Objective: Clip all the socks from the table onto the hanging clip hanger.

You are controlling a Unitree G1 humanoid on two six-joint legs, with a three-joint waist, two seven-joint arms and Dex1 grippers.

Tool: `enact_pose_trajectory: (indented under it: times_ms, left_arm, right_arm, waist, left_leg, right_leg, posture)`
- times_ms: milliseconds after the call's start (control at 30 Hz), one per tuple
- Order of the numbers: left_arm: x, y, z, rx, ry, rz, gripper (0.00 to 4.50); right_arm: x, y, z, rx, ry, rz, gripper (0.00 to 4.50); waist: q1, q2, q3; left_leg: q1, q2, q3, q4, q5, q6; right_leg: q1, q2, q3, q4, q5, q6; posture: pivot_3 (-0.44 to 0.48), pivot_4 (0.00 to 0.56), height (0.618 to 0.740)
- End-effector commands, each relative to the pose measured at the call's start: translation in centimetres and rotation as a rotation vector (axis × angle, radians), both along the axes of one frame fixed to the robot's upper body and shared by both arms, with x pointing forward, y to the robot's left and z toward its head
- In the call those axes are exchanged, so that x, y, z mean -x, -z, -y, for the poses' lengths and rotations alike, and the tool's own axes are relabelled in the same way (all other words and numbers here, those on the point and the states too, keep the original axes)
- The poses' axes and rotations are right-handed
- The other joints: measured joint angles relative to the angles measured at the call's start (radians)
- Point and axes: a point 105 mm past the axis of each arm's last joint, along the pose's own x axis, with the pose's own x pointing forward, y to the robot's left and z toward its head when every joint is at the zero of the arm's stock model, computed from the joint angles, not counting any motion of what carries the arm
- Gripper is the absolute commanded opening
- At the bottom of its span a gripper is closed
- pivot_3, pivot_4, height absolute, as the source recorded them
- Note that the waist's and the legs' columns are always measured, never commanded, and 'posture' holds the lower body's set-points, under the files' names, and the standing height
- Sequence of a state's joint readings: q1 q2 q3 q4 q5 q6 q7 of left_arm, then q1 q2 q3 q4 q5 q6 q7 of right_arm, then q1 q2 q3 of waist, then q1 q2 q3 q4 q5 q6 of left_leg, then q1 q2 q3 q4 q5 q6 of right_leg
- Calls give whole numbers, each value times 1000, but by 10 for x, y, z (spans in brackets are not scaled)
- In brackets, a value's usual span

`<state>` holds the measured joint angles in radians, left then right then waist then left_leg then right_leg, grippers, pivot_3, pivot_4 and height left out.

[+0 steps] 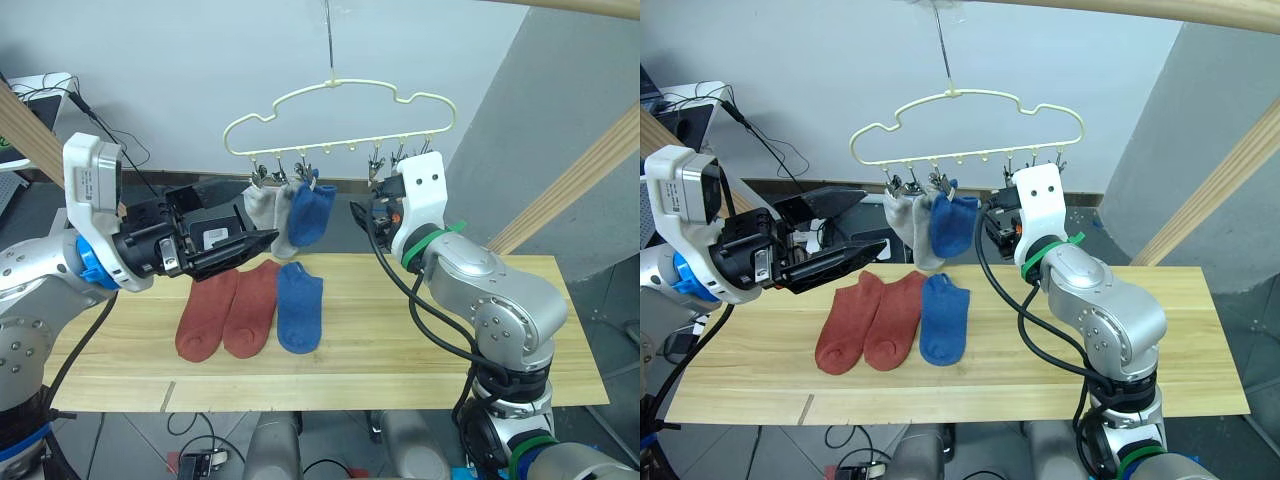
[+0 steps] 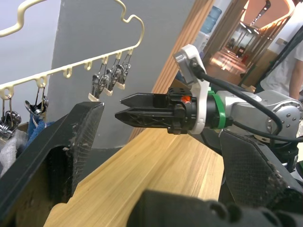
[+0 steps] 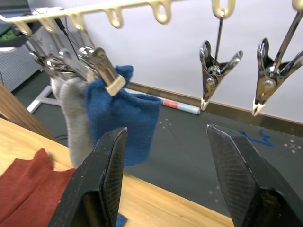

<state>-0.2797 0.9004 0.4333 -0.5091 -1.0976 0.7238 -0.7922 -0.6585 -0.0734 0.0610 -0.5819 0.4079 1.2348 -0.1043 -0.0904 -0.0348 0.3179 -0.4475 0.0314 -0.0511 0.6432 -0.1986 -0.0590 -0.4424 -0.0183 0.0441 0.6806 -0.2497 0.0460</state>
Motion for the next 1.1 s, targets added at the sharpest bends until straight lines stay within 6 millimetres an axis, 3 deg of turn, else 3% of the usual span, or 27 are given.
enact_pose_trajectory:
  times_ms: [33,100,1100]
  left_arm:
    - [7,-7,4,-14,8,35,4500]
    - [7,-7,3,-15,4,36,4500]
    - [11,-7,3,-10,-31,46,4500]
  right_arm:
    - [0,-16,-1,-21,-5,66,2216]
    - [-1,-17,-2,-23,-3,67,1594]
    - [-30,-18,6,-6,53,81,1594]
  waist:
    - [0,1,1]
    - [0,1,2]
    - [3,1,2]
  left_leg:
    - [0,0,0,0,0,0]
    - [0,0,0,0,0,0]
    - [0,0,0,-3,0,0]
  right_leg:
    - [0,0,0,0,0,0]
    - [0,0,0,0,0,0]
    - [-1,0,0,-1,-2,3]
  posture:
    - [-152,353,740]
    - [-145,351,740]
    - [-106,324,740]
